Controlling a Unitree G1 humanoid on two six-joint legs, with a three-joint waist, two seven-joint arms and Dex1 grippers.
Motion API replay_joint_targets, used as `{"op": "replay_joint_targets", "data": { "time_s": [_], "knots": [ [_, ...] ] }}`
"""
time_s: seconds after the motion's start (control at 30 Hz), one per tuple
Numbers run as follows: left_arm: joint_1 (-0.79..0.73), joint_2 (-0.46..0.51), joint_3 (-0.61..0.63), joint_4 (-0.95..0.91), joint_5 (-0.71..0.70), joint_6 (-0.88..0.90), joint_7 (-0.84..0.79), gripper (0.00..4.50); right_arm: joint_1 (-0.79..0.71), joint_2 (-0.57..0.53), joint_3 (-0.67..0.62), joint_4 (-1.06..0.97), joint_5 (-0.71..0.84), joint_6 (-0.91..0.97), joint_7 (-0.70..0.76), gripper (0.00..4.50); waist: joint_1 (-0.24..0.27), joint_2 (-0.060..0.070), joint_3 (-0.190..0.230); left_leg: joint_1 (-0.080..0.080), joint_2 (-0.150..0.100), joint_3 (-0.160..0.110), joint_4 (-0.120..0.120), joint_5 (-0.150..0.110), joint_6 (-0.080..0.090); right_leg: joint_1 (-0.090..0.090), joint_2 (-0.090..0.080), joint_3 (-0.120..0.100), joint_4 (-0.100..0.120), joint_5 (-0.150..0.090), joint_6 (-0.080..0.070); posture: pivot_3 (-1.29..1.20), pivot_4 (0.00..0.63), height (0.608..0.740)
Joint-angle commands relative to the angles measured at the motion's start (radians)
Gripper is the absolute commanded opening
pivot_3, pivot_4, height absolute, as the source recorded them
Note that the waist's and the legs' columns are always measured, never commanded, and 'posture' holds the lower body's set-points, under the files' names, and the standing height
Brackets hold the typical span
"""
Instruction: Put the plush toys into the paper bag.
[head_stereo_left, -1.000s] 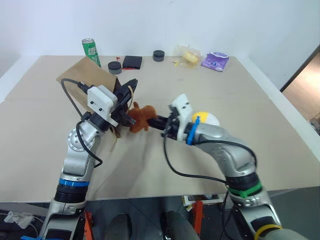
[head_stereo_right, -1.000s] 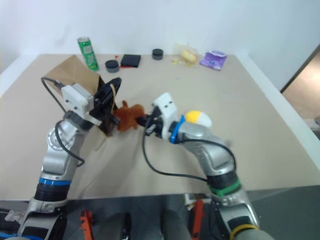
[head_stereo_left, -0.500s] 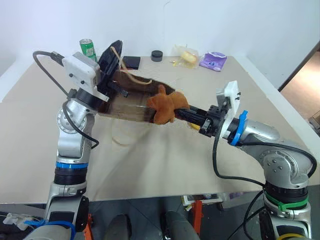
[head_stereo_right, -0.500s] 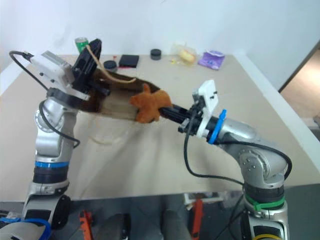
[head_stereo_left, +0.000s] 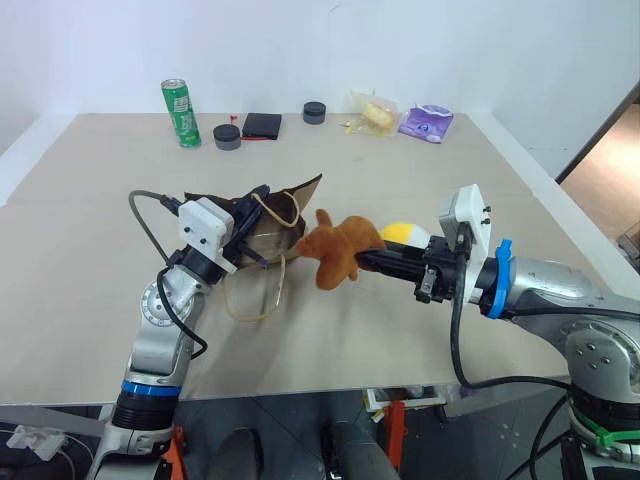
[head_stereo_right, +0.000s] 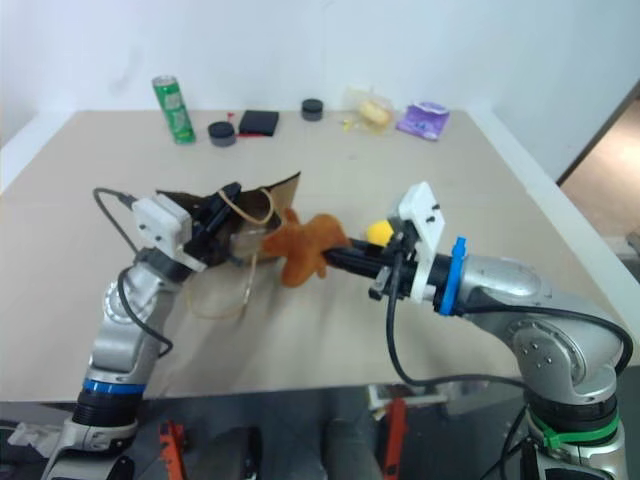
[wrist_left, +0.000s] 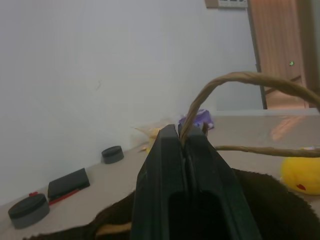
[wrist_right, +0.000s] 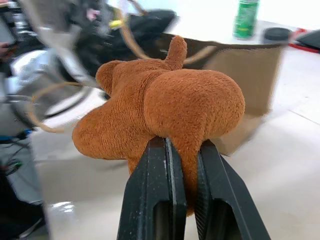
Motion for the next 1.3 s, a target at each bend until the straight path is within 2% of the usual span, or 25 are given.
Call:
{"op": "replay_joint_targets", "data": {
  "time_s": [0.03,0.17,0.33,0.6,0.67,0.83,0.9,1.03,1.3],
  "knots": [
    [-0.019,-0.001,0.02,-0.081,-0.024,0.026,0.02,0.0,-0.056,-0.033,-0.025,-0.053,0.06,0.011,-0.024,0.01,0.0,0.0,0.0,0.0,0.0,0.0,0.0,0.0,0.0,0.0,0.0,0.0,0.0,0.0,0.0,0.0,0.15,0.74],
    [-0.021,0.002,0.05,-0.147,-0.067,0.094,0.049,0.0,-0.106,-0.029,0.059,-0.053,0.035,0.027,-0.06,0.01,-0.001,0.0,0.0,0.0,0.0,0.001,0.0,0.0,0.0,0.0,0.0,0.001,0.0,0.0,0.0,0.0,0.15,0.74],
    [0.003,0.005,0.061,-0.245,-0.11,0.182,0.073,0.0,-0.174,0.029,0.218,0.01,-0.09,0.021,-0.125,0.01,-0.002,0.0,0.0,0.0,0.0,0.001,0.0,0.0,0.0,-0.001,0.001,0.001,0.0,0.0,0.0,0.0,0.15,0.74],
    [0.029,0.034,0.087,-0.334,-0.149,0.271,0.084,0.0,-0.256,0.134,0.262,0.095,-0.155,0.023,-0.158,0.01,-0.002,0.0,0.0,-0.001,0.0,0.001,0.0,0.0,0.0,-0.001,0.0,0.001,0.0,0.0,0.0,0.0,0.15,0.74],
    [0.044,0.042,0.083,-0.352,-0.154,0.283,0.081,0.0,-0.241,0.137,0.224,0.054,-0.068,0.022,-0.097,0.01,-0.002,0.0,0.0,-0.001,0.0,0.001,0.0,0.0,0.0,-0.001,0.0,0.001,0.0,-0.001,0.0,0.0,0.15,0.74],
    [0.065,0.042,0.086,-0.379,-0.164,0.304,0.092,0.0,-0.18,0.066,0.133,-0.01,0.064,0.008,0.037,0.01,0.001,0.0,0.0,-0.003,0.0,-0.002,-0.001,0.0,0.0,-0.001,-0.001,-0.001,-0.001,-0.001,0.002,0.0,0.15,0.74],
    [0.07,0.043,0.082,-0.383,-0.165,0.307,0.09,0.0,-0.193,0.06,0.079,0.0,0.137,0.005,0.046,0.01,0.001,0.0,0.0,-0.002,-0.001,-0.002,-0.001,0.0,0.0,-0.001,-0.001,-0.001,-0.001,-0.002,0.0,0.0,0.15,0.74],
    [0.062,0.043,0.082,-0.374,-0.171,0.311,0.086,0.0,-0.195,0.017,0.155,0.045,0.003,-0.013,0.041,0.01,-0.001,0.0,0.0,-0.002,0.0,-0.001,0.0,0.0,0.0,-0.001,0.0,-0.001,-0.001,-0.001,-0.001,0.0,0.15,0.74],
    [0.053,0.035,0.071,-0.37,-0.183,0.318,0.085,0.0,-0.228,0.149,0.293,0.196,-0.166,-0.063,-0.021,0.01,-0.002,0.0,0.0,0.0,0.001,-0.003,0.0,0.0,0.0,-0.001,0.003,-0.001,-0.001,-0.001,-0.003,0.0,0.15,0.74]
  ]
}}
